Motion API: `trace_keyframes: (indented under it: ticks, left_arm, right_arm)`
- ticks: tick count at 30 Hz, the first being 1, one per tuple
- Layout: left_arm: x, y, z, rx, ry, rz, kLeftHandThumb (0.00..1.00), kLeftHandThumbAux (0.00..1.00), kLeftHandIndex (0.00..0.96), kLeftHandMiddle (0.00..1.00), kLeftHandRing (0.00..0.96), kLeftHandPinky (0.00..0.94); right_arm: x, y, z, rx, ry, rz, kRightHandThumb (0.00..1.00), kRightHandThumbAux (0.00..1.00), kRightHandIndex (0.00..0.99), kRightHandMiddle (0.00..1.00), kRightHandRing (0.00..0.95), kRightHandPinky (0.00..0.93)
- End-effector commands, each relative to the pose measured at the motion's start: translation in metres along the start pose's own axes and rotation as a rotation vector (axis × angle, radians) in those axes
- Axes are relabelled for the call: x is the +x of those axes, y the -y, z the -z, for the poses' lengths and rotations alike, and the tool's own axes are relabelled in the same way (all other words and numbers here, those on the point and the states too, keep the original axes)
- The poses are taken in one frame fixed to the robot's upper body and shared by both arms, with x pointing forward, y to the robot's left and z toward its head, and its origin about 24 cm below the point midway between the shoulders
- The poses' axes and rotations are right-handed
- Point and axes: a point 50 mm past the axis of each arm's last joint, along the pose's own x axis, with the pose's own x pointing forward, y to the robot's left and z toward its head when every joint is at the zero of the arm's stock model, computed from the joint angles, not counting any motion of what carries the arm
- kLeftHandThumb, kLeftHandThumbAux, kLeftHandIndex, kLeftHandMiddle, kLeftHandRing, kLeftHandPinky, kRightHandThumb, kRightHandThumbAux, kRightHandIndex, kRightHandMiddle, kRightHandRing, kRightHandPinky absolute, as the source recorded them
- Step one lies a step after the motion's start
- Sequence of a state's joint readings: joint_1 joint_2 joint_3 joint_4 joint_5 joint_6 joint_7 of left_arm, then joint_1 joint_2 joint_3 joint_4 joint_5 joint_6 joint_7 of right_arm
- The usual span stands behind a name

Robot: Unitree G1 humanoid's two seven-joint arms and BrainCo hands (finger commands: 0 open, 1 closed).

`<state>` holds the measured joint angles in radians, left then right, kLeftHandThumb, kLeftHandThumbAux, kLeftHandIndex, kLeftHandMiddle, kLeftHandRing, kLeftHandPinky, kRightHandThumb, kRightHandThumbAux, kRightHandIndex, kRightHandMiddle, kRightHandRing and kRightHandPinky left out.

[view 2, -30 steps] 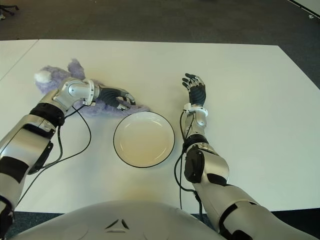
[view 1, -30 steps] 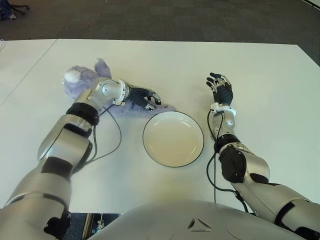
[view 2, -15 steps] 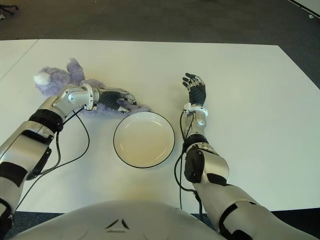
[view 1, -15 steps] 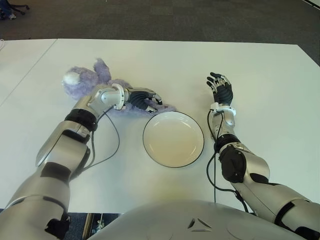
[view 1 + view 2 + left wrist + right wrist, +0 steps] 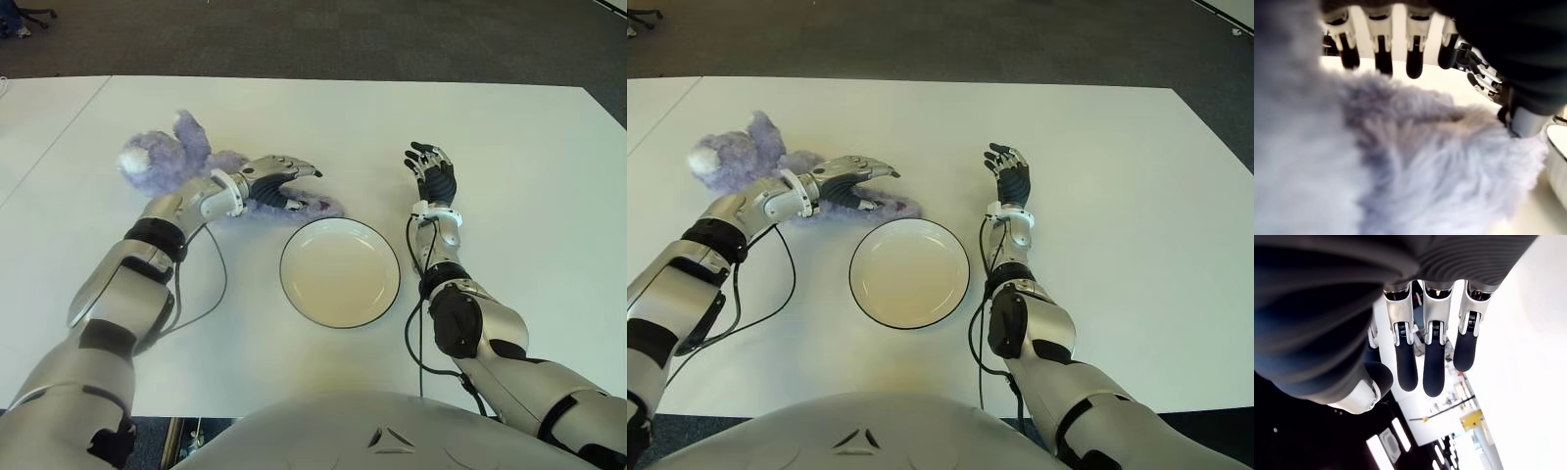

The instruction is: Put the doll into the plate.

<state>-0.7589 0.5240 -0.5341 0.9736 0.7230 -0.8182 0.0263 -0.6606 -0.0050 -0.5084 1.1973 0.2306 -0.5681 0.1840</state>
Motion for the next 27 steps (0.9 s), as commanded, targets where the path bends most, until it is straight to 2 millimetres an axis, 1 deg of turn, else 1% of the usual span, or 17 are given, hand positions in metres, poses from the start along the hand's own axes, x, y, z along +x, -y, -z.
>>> trace_keyframes:
  ticks: [1, 5, 6, 7, 9, 10, 12, 14, 15, 16, 19, 20, 23, 27]
  left_arm:
    - [-0.007, 0.006, 0.012, 0.065, -0.058, 0.069, 0.301, 0.441, 0.108, 0.106, 0.091, 0.083]
    - [-0.008, 0.006, 0.014, 0.056, -0.068, 0.101, 0.29, 0.442, 0.096, 0.087, 0.072, 0.063]
    - [-0.008, 0.005, 0.014, 0.054, -0.069, 0.108, 0.289, 0.437, 0.081, 0.062, 0.043, 0.015]
    - [-0.008, 0.005, 0.015, 0.049, -0.072, 0.119, 0.289, 0.436, 0.078, 0.055, 0.035, 0.003]
    - [-0.009, 0.005, 0.017, 0.027, -0.085, 0.145, 0.289, 0.428, 0.068, 0.04, 0.021, 0.0]
    - [-0.01, 0.005, 0.018, 0.013, -0.093, 0.158, 0.299, 0.399, 0.038, 0.009, 0.005, 0.0]
    - [-0.01, 0.005, 0.02, -0.017, -0.102, 0.172, 0.302, 0.39, 0.03, 0.001, 0.0, 0.0]
    - [-0.011, 0.003, 0.021, -0.055, -0.109, 0.177, 0.352, 0.361, 0.001, 0.0, 0.0, 0.0]
    - [-0.011, 0.002, 0.022, -0.078, -0.116, 0.184, 0.356, 0.359, 0.0, 0.0, 0.0, 0.0]
    - [-0.011, 0.001, 0.023, -0.092, -0.119, 0.189, 0.384, 0.344, 0.0, 0.0, 0.0, 0.0]
    - [-0.011, -0.002, 0.025, -0.113, -0.133, 0.209, 0.394, 0.339, 0.0, 0.0, 0.0, 0.0]
    - [-0.011, -0.003, 0.026, -0.119, -0.14, 0.219, 0.418, 0.317, 0.0, 0.0, 0.0, 0.0]
    - [-0.011, -0.004, 0.028, -0.127, -0.161, 0.248, 0.43, 0.303, 0.0, 0.0, 0.0, 0.0]
    - [-0.012, -0.006, 0.03, -0.144, -0.183, 0.282, 0.421, 0.269, 0.0, 0.0, 0.0, 0.0]
  right_arm:
    - [-0.097, 0.042, 0.1, 0.055, -0.45, 0.223, 0.725, 0.732, 0.413, 0.331, 0.344, 0.308]
    - [-0.097, 0.041, 0.1, 0.047, -0.452, 0.223, 0.725, 0.733, 0.412, 0.336, 0.356, 0.313]
    - [-0.097, 0.042, 0.1, 0.047, -0.453, 0.224, 0.725, 0.733, 0.412, 0.336, 0.36, 0.319]
    - [-0.097, 0.042, 0.1, 0.048, -0.454, 0.225, 0.726, 0.733, 0.412, 0.336, 0.361, 0.321]
    - [-0.097, 0.042, 0.1, 0.049, -0.454, 0.226, 0.726, 0.733, 0.412, 0.336, 0.364, 0.326]
    - [-0.097, 0.042, 0.1, 0.05, -0.454, 0.226, 0.727, 0.733, 0.412, 0.334, 0.363, 0.326]
    - [-0.096, 0.042, 0.1, 0.049, -0.454, 0.226, 0.727, 0.733, 0.412, 0.334, 0.363, 0.325]
    - [-0.096, 0.042, 0.1, 0.048, -0.455, 0.226, 0.726, 0.732, 0.413, 0.334, 0.359, 0.327]
    - [-0.097, 0.042, 0.1, 0.049, -0.453, 0.225, 0.726, 0.732, 0.413, 0.334, 0.359, 0.326]
    - [-0.097, 0.042, 0.1, 0.05, -0.452, 0.224, 0.727, 0.732, 0.414, 0.332, 0.364, 0.332]
    - [-0.097, 0.042, 0.1, 0.052, -0.45, 0.223, 0.727, 0.732, 0.414, 0.332, 0.365, 0.333]
    - [-0.097, 0.042, 0.1, 0.052, -0.45, 0.222, 0.728, 0.732, 0.414, 0.331, 0.381, 0.337]
    - [-0.098, 0.042, 0.1, 0.051, -0.451, 0.222, 0.729, 0.732, 0.413, 0.33, 0.388, 0.334]
    - [-0.097, 0.041, 0.1, 0.04, -0.453, 0.223, 0.726, 0.733, 0.412, 0.329, 0.364, 0.313]
